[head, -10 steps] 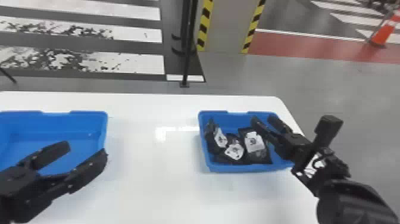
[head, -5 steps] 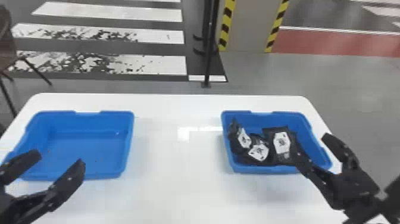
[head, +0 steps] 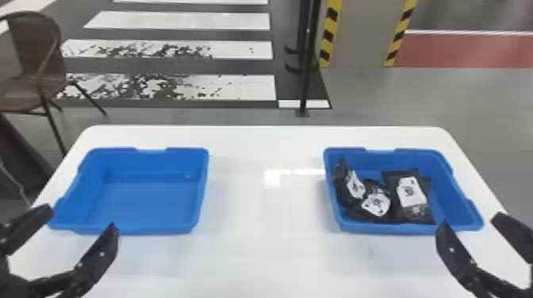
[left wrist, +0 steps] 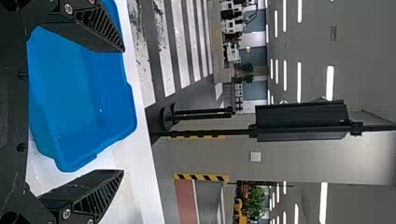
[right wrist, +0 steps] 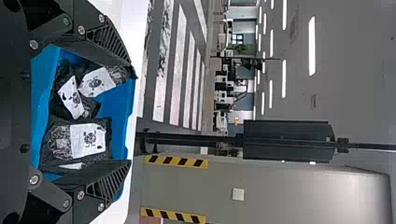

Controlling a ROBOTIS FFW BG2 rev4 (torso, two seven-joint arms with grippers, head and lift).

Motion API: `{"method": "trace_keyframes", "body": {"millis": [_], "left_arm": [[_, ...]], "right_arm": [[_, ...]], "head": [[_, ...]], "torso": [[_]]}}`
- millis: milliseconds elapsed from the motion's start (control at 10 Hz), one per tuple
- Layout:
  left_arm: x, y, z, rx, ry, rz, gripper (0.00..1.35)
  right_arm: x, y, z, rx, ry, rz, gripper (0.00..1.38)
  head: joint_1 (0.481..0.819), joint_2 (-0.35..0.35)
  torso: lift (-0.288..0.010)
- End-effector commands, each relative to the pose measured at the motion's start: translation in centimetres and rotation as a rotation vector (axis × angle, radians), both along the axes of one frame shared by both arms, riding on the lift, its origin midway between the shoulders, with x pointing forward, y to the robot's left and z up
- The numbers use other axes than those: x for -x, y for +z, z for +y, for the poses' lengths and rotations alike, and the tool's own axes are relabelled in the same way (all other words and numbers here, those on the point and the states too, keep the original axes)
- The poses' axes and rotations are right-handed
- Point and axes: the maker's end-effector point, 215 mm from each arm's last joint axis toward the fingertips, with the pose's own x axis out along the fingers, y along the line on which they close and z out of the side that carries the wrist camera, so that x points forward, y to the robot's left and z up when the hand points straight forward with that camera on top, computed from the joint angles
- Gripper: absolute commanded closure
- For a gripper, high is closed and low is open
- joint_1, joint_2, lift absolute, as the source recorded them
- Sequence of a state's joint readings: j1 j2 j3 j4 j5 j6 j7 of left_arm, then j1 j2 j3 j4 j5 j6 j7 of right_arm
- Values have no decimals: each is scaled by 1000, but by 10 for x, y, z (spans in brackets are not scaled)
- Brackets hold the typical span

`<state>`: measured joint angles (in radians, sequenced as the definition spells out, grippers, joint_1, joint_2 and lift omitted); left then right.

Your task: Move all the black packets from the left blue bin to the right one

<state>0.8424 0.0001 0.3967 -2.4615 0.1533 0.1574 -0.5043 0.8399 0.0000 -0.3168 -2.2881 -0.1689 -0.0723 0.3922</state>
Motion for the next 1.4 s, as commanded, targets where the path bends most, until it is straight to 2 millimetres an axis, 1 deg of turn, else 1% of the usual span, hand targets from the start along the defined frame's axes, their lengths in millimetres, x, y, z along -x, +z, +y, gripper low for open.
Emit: {"method": "trace_keyframes", "body": {"millis": [0, 100, 200, 400, 800, 1000, 1300], "left_arm": [[1, -7, 2, -8, 7, 7, 121], [0, -11, 4, -2, 12, 10, 122], [-1, -11, 2, 0, 10, 10, 122], [-5, -13, -6, 26, -1, 18, 122], [-14, -11, -8, 26, -2, 15, 122], [-13, -18, -7, 29, 2, 37, 122], [-13, -26, -8, 35, 4, 61, 122]], "right_arm": [[5, 8, 7, 0, 12, -8, 303], [3, 5, 8, -8, 13, -7, 302], [-1, 7, 12, -17, 19, -17, 302], [-6, 9, 16, -43, 25, -29, 303], [-9, 8, 15, -57, 22, -34, 305], [-10, 3, 14, -64, 22, -29, 306], [-10, 3, 14, -74, 25, -28, 308]], "head": [[695, -10], [695, -3], [695, 9], [695, 15], [695, 5], [695, 5], [695, 5]], "torso": [[-140], [-140], [-140], [-140], [-140], [-140], [-140]]}}
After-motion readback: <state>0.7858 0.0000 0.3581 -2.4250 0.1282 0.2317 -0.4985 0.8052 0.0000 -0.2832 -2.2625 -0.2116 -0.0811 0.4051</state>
